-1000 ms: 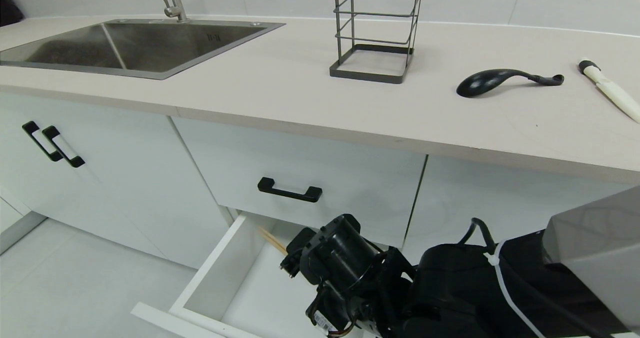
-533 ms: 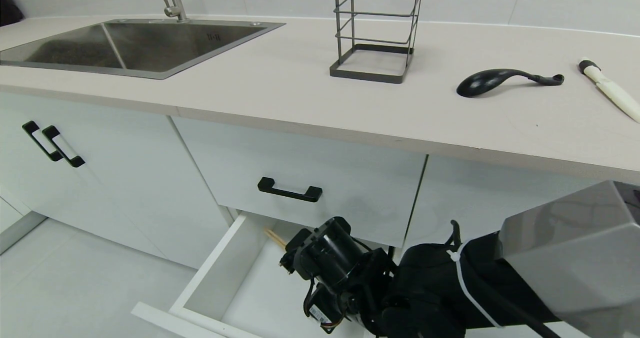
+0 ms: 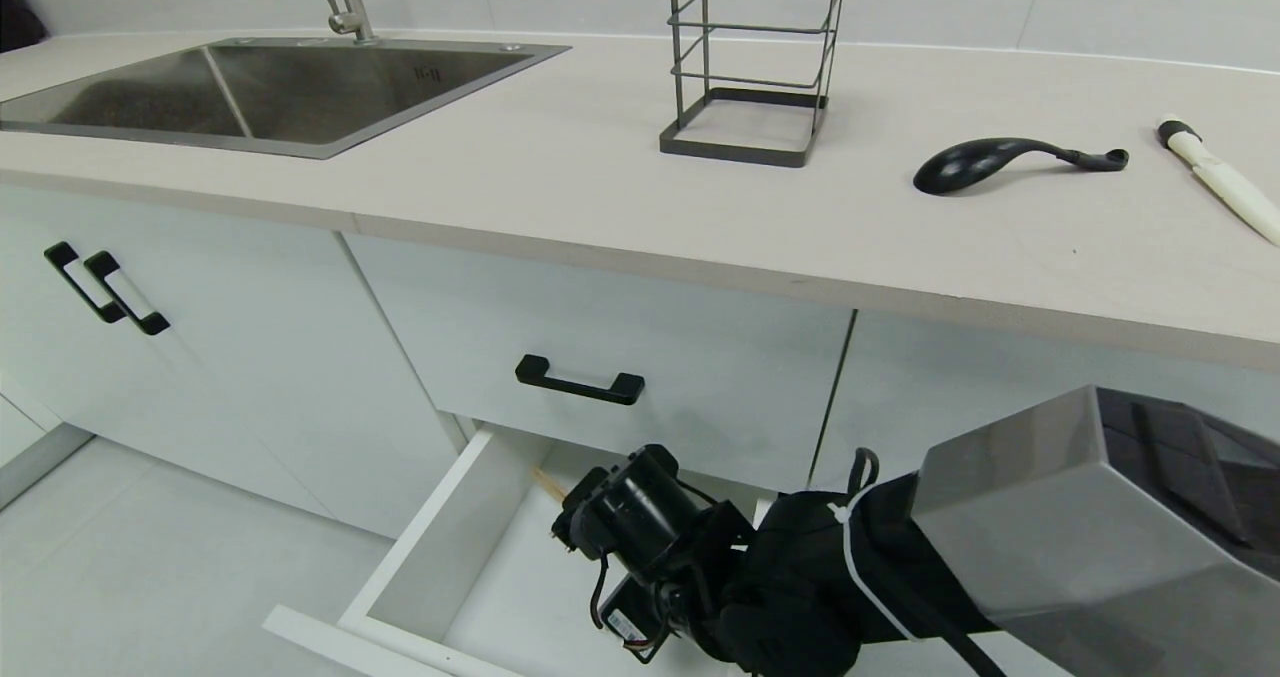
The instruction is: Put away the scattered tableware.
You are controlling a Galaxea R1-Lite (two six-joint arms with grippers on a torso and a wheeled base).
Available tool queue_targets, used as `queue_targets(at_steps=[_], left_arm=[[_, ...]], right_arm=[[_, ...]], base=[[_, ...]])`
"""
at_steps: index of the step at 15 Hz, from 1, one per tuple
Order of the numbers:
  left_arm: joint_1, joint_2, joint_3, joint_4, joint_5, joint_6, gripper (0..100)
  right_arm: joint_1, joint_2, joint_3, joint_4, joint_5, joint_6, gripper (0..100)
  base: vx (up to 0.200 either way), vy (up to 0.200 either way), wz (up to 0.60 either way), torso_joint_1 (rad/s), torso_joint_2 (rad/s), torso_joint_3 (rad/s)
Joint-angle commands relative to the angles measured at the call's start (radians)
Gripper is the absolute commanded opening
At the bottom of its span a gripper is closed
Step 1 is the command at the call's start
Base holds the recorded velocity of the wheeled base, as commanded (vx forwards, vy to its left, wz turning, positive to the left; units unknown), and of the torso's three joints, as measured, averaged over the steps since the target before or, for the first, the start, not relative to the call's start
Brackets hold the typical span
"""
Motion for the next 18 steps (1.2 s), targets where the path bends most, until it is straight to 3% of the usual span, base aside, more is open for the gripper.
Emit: queue_targets(at_steps=[1, 12, 13, 18], left_arm=[[0.0, 0.0, 0.0, 0.0, 0.0, 0.0, 100], [0.0, 0.0, 0.0, 0.0, 0.0, 0.0, 100], [0.0, 0.0, 0.0, 0.0, 0.0, 0.0, 100], [0.0, 0.0, 0.0, 0.0, 0.0, 0.0, 100]], right_arm=[[0.0, 0.04, -0.022, -0.001, 0.0, 0.0, 0], [0.005, 0.134, -0.127, 0.016, 0.001, 0.003, 0], [0.005, 0.135, -0.137, 0.016, 0.001, 0.003, 100], [0.011, 0.103, -0.139, 0.027, 0.004, 0.001, 100]], base=[[0.0, 0.0, 0.0, 0.0, 0.0, 0.0], [0.0, 0.0, 0.0, 0.0, 0.0, 0.0], [0.0, 0.0, 0.0, 0.0, 0.0, 0.0], [0.0, 0.0, 0.0, 0.0, 0.0, 0.0]])
